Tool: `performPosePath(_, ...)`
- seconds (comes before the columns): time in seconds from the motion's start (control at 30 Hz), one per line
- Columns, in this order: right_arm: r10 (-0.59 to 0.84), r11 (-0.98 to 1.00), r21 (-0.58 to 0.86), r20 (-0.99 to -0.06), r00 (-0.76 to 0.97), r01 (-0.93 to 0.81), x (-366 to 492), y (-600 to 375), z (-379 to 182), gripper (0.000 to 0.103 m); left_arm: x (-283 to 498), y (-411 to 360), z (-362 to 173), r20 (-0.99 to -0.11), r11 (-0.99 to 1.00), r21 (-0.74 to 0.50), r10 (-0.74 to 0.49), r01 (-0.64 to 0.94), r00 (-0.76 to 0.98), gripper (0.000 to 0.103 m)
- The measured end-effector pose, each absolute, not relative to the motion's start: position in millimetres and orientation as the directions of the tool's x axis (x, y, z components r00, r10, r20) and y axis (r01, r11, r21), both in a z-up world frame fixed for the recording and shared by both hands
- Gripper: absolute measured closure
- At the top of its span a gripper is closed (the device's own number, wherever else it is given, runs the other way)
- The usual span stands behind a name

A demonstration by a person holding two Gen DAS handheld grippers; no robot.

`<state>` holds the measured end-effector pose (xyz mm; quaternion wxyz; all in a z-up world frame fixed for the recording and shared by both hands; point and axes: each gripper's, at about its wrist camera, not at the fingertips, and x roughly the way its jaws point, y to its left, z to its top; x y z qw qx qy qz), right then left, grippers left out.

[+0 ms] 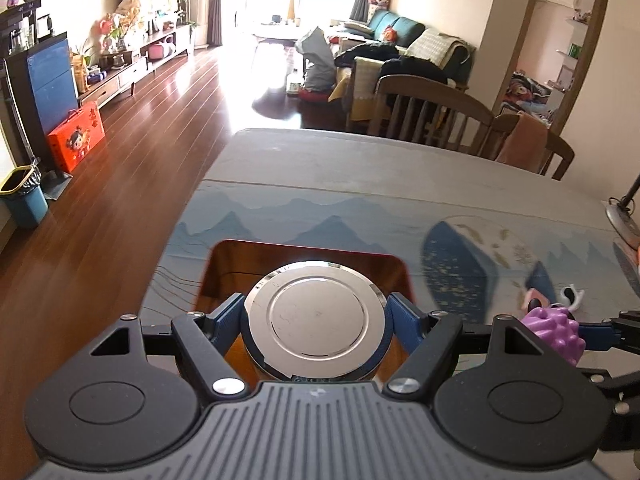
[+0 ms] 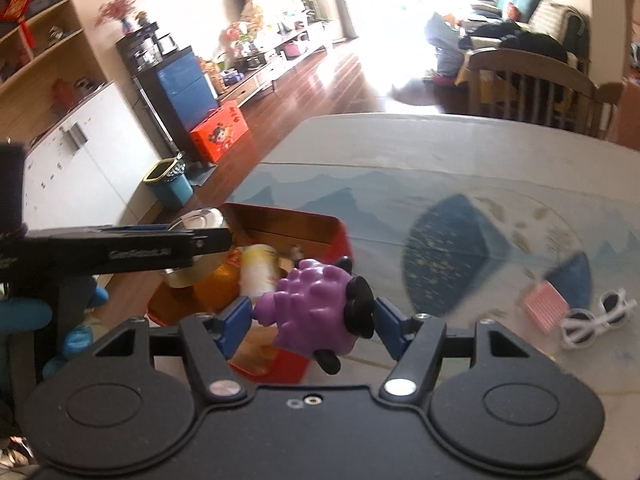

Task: Organize rigid objects
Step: 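Carry the silver tin with the left tool while the right tool carries the purple toy over the box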

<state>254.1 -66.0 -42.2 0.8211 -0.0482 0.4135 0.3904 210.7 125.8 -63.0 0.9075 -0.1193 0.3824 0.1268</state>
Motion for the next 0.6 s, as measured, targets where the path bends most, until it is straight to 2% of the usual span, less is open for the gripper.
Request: performPosePath(0.6,0.520,0.634,0.053,-0.768,0.374,-0.772,263,27,-65,0.037,249,173,-93,-0.765,0.963,-0.078,0.108,-0.256,0.636,0.026)
